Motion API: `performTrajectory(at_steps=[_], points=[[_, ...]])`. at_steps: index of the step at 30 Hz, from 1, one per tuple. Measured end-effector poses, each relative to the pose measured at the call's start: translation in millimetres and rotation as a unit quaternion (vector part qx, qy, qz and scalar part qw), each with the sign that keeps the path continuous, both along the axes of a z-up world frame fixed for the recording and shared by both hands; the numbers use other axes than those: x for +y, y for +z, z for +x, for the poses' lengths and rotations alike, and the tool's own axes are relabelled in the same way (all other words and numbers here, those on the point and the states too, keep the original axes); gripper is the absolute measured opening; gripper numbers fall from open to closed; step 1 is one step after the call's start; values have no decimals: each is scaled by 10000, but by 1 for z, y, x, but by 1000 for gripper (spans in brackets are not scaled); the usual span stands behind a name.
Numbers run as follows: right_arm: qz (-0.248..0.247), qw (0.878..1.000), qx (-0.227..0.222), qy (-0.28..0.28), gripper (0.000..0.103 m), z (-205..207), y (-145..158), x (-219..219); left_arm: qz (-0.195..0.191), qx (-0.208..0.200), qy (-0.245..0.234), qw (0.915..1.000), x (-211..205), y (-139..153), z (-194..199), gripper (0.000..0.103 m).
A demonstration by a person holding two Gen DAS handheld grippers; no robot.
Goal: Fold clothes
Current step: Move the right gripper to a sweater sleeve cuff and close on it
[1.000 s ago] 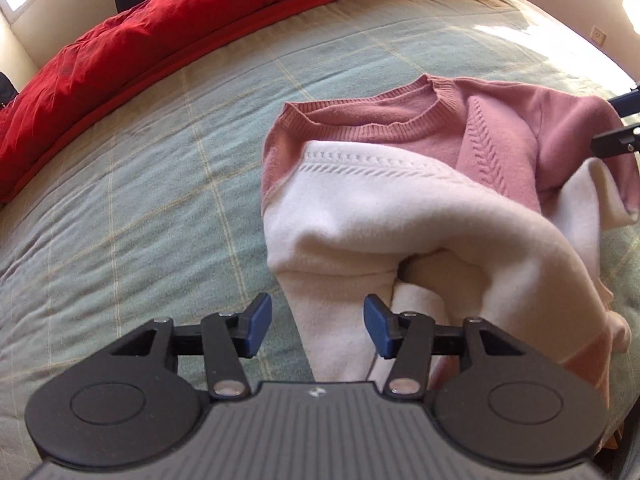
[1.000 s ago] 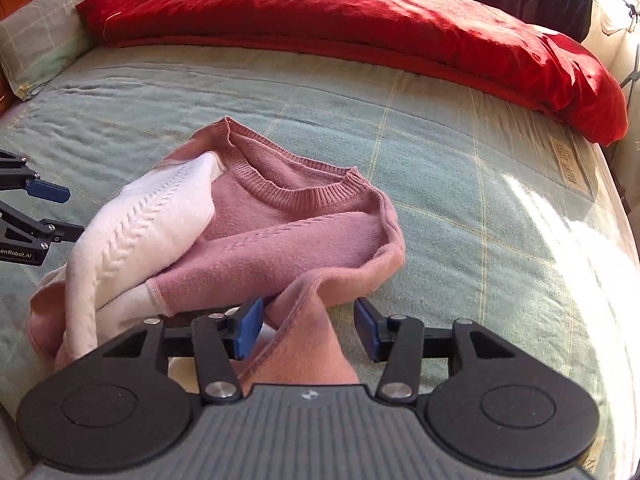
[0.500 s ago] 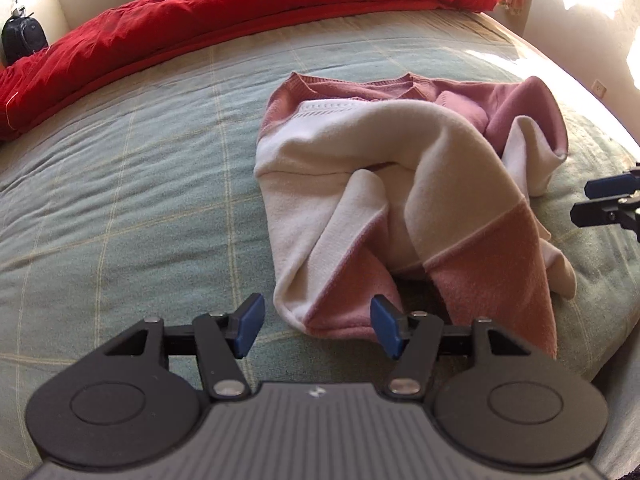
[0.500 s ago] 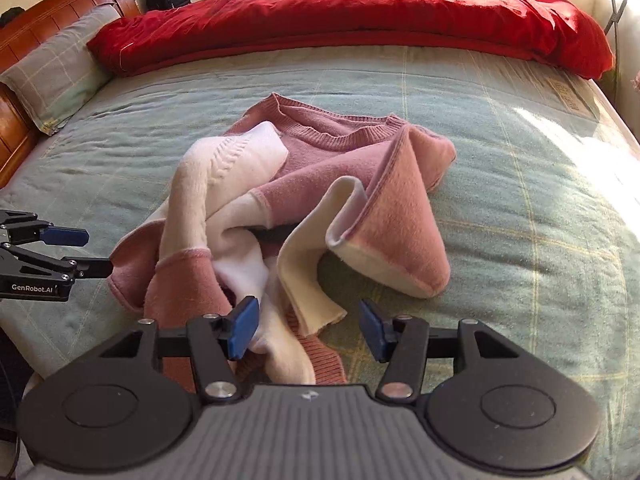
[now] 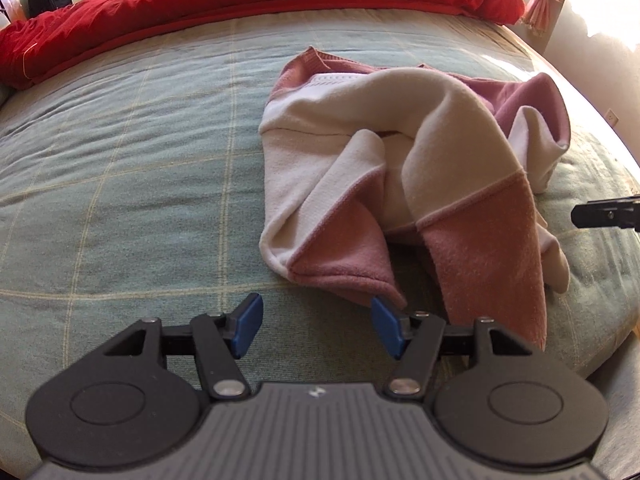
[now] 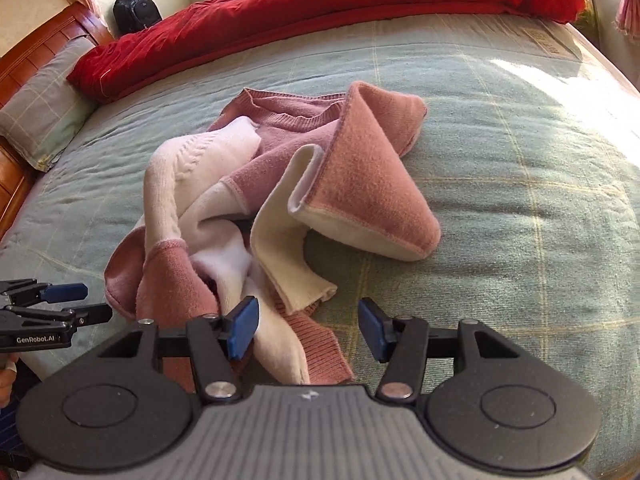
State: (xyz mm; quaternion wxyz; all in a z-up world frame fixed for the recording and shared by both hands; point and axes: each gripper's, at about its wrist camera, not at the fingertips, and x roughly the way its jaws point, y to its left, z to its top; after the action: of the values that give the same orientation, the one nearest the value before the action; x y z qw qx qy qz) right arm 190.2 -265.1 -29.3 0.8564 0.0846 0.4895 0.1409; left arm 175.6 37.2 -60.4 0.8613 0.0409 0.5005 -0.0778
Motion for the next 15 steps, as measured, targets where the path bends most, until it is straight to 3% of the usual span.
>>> performTrajectory(at_steps=[2,6,9,12,15], points=[[59,9998,-4,-168,60,5,3,-5,8,-71,23,10000,-6,1,-2,62],[725,9952,161,-640,60,20,7,-14,-103,-238,12,9997,-16,5,-8,68],[962,9899,296,-999,60,36,7,-16,-6,-350,-150,9993,-27,6,-12,68],[942,9853,388,-1370,60,50,6,-17,225,-493,-393,9978,-35,8,-15,68],[669,9872,393,-1395,60,60,6,-12,195,-503,-523,9972,-37,7,-15,69]])
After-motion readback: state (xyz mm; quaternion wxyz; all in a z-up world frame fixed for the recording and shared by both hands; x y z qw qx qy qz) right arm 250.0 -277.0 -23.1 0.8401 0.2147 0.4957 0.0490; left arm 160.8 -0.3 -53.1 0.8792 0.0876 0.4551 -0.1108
